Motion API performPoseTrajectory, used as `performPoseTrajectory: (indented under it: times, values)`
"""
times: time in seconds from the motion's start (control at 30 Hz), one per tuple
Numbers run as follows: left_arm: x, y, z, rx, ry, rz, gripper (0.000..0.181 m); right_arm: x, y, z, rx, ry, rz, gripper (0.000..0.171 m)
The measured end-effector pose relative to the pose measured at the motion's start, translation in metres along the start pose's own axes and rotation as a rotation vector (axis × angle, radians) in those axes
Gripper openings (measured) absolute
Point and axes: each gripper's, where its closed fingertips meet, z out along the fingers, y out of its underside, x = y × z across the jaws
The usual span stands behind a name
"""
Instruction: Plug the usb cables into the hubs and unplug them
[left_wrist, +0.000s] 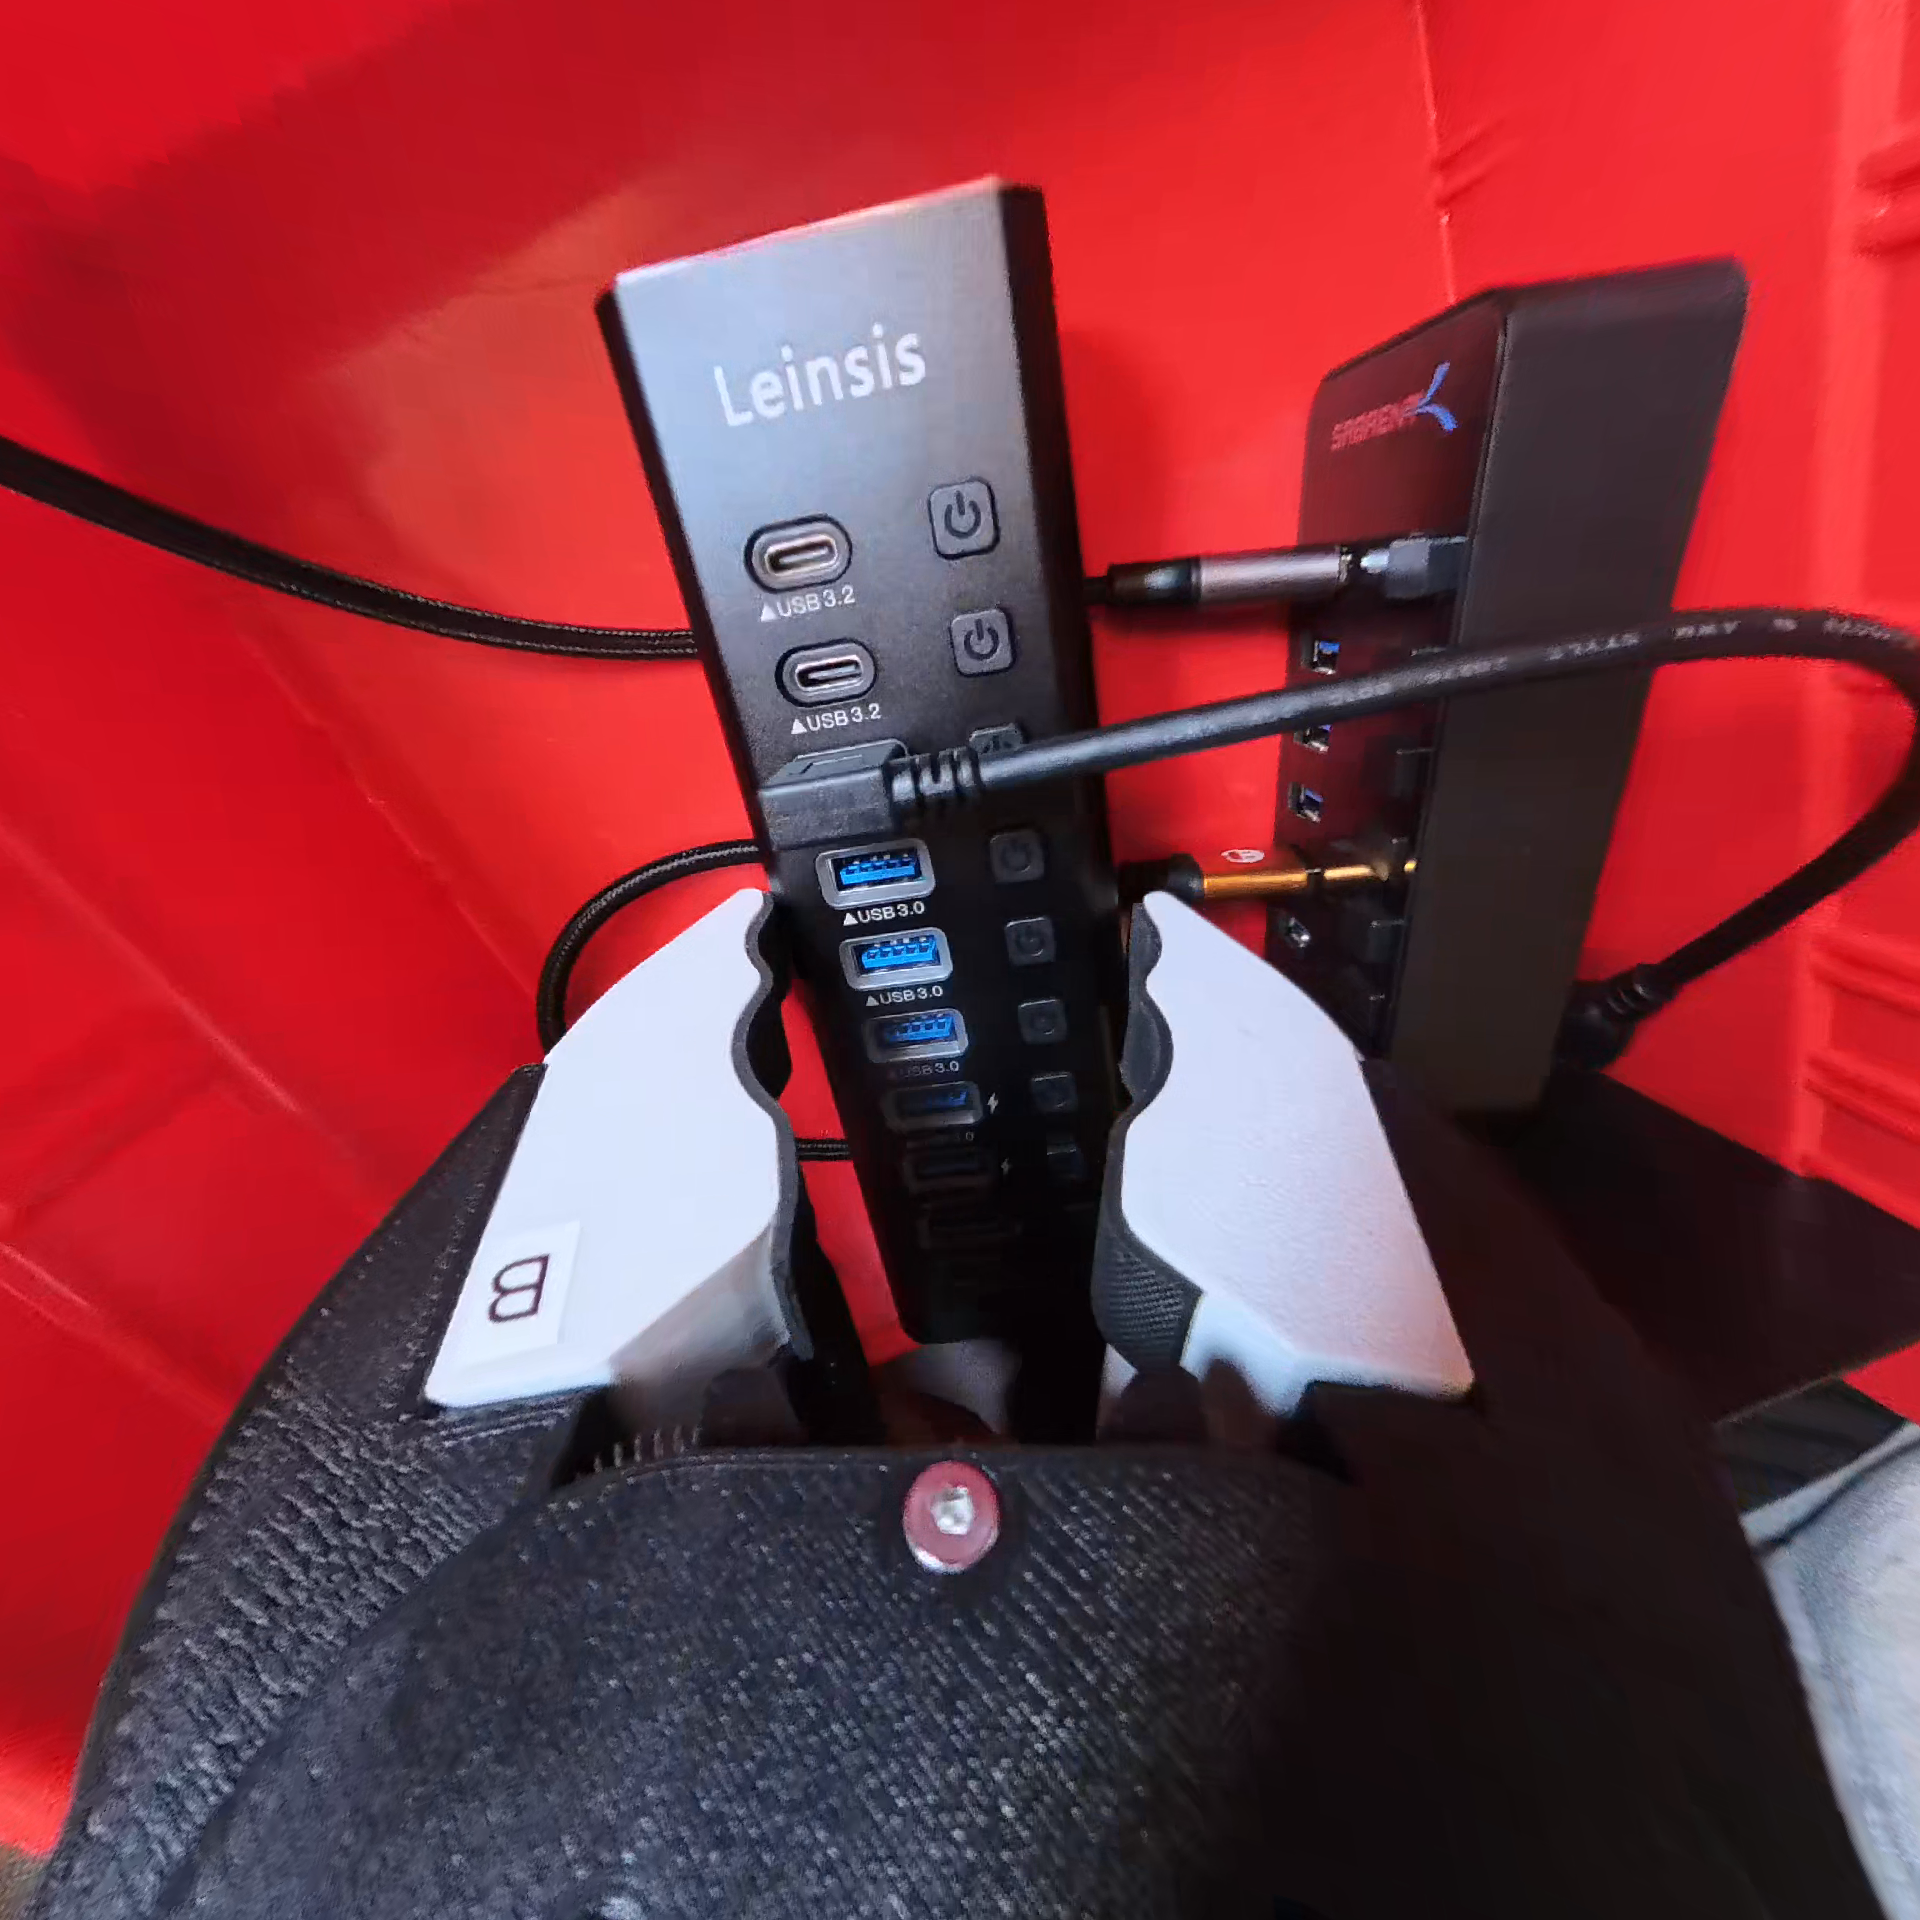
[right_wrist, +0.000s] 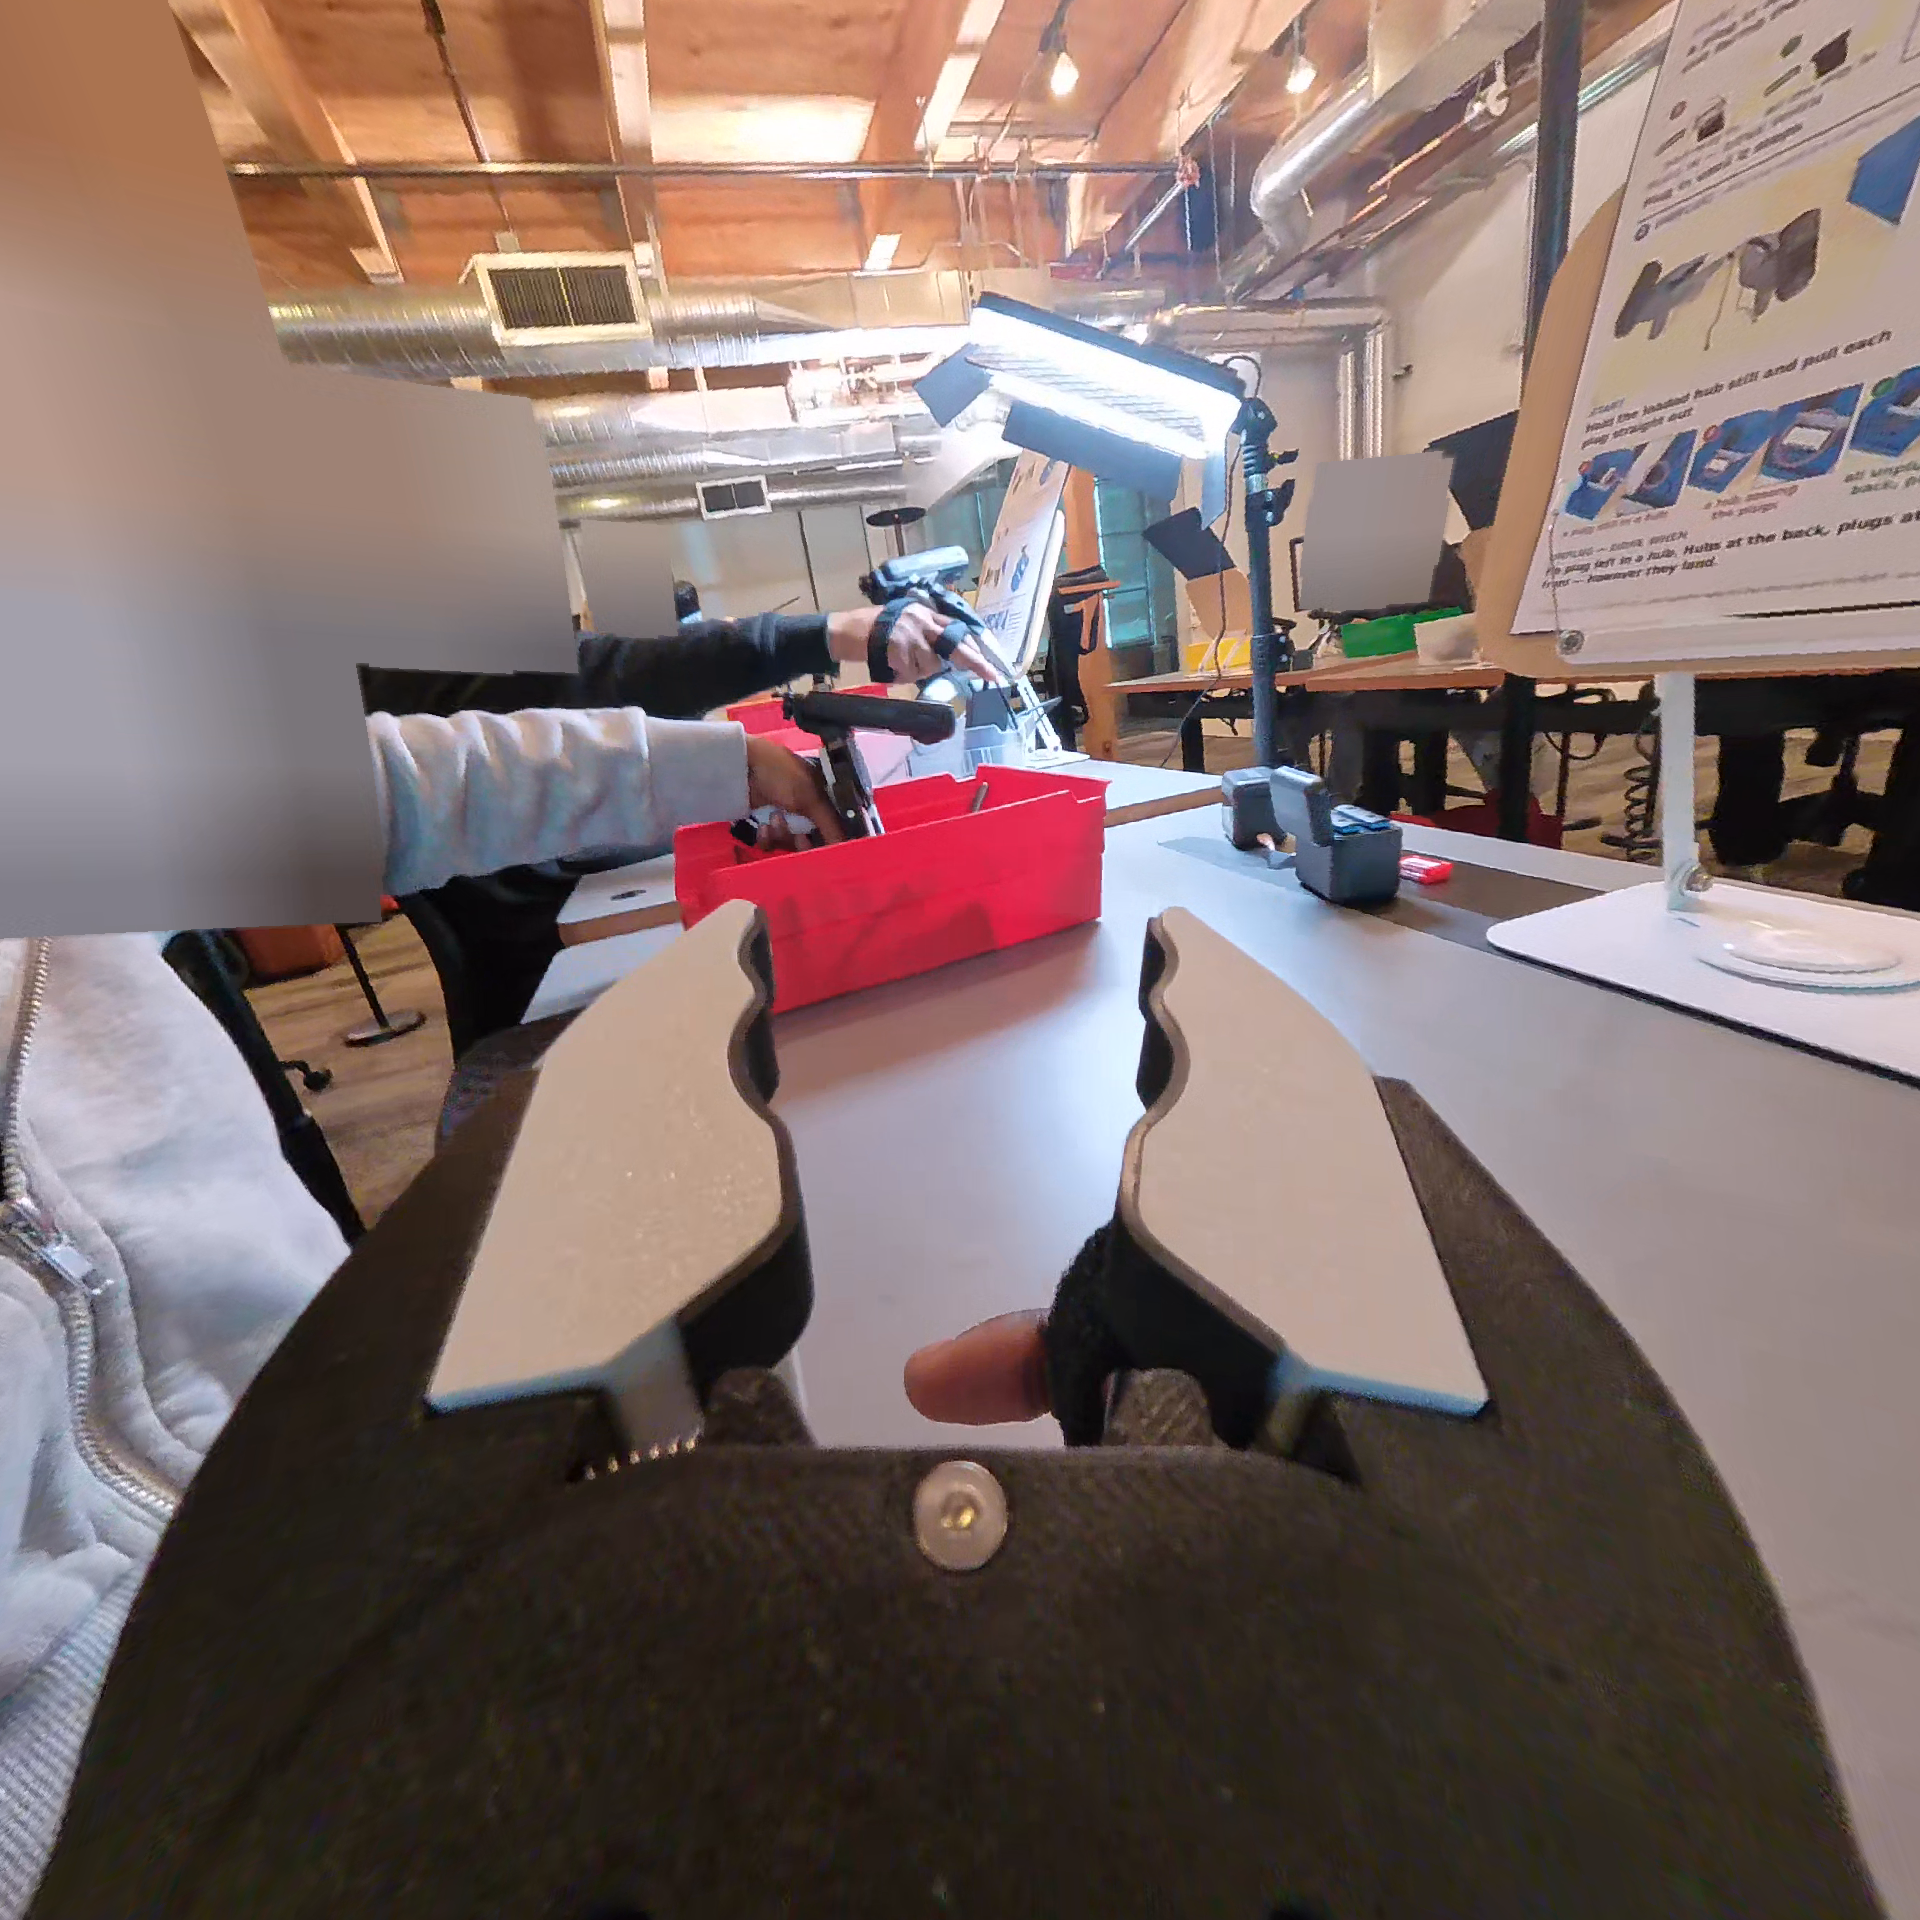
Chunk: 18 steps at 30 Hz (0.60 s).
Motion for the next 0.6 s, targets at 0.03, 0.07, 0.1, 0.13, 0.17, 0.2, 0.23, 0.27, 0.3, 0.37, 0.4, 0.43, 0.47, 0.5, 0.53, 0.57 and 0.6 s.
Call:
performPoseTrajectory:
  times: [0.03,0.07,0.1,0.13,0.17,0.2,0.23,0.27,0.3,0.37,0.4,0.43,0.47,0.5,0.53,0.57,0.6]
  values:
    - [-0.001,0.001,0.000,-0.001,-0.019,0.022,0.064,0.000,0.001,0.000,-0.006,0.005,-0.015,0.068]
    - [-0.002,0.002,-0.002,0.008,-0.045,0.043,0.064,0.000,0.001,0.000,-0.011,0.010,-0.026,0.068]
    - [-0.005,0.000,-0.007,0.034,-0.071,0.057,0.064,0.001,0.002,0.000,-0.014,0.017,-0.032,0.068]
    - [-0.007,-0.002,-0.013,0.066,-0.104,0.068,0.064,0.002,0.003,0.000,-0.015,0.021,-0.034,0.068]
    - [-0.010,-0.005,-0.023,0.101,-0.142,0.080,0.064,0.003,0.003,-0.001,-0.014,0.025,-0.034,0.067]
    - [-0.014,-0.007,-0.034,0.130,-0.189,0.093,0.064,0.004,0.003,-0.001,-0.011,0.028,-0.032,0.067]
    - [-0.017,-0.008,-0.046,0.149,-0.251,0.115,0.064,0.005,0.003,-0.001,-0.010,0.032,-0.032,0.066]
    - [-0.021,-0.009,-0.059,0.168,-0.317,0.141,0.062,0.006,0.003,-0.001,-0.009,0.037,-0.033,0.066]
    - [-0.024,-0.010,-0.072,0.185,-0.384,0.160,0.062,0.007,0.003,-0.001,-0.010,0.041,-0.037,0.065]
    - [-0.026,-0.014,-0.097,0.225,-0.521,0.214,0.061,0.007,0.004,-0.001,-0.014,0.044,-0.042,0.065]
    - [-0.024,-0.017,-0.107,0.246,-0.570,0.247,0.061,0.007,0.004,0.000,-0.015,0.045,-0.044,0.065]
    - [-0.022,-0.019,-0.115,0.262,-0.620,0.271,0.061,0.007,0.004,0.000,-0.017,0.046,-0.045,0.065]
    - [-0.021,-0.022,-0.123,0.275,-0.677,0.301,0.061,0.007,0.005,0.000,-0.018,0.047,-0.048,0.065]
    - [-0.019,-0.024,-0.129,0.280,-0.734,0.338,0.061,0.007,0.005,0.000,-0.019,0.049,-0.051,0.064]
    - [-0.016,-0.026,-0.133,0.285,-0.775,0.367,0.061,0.007,0.004,-0.001,-0.018,0.050,-0.053,0.064]
    - [-0.013,-0.029,-0.135,0.302,-0.794,0.384,0.061,0.007,0.004,-0.001,-0.018,0.051,-0.054,0.064]
    - [-0.008,-0.032,-0.136,0.324,-0.797,0.396,0.061,0.007,0.004,-0.001,-0.018,0.052,-0.056,0.064]
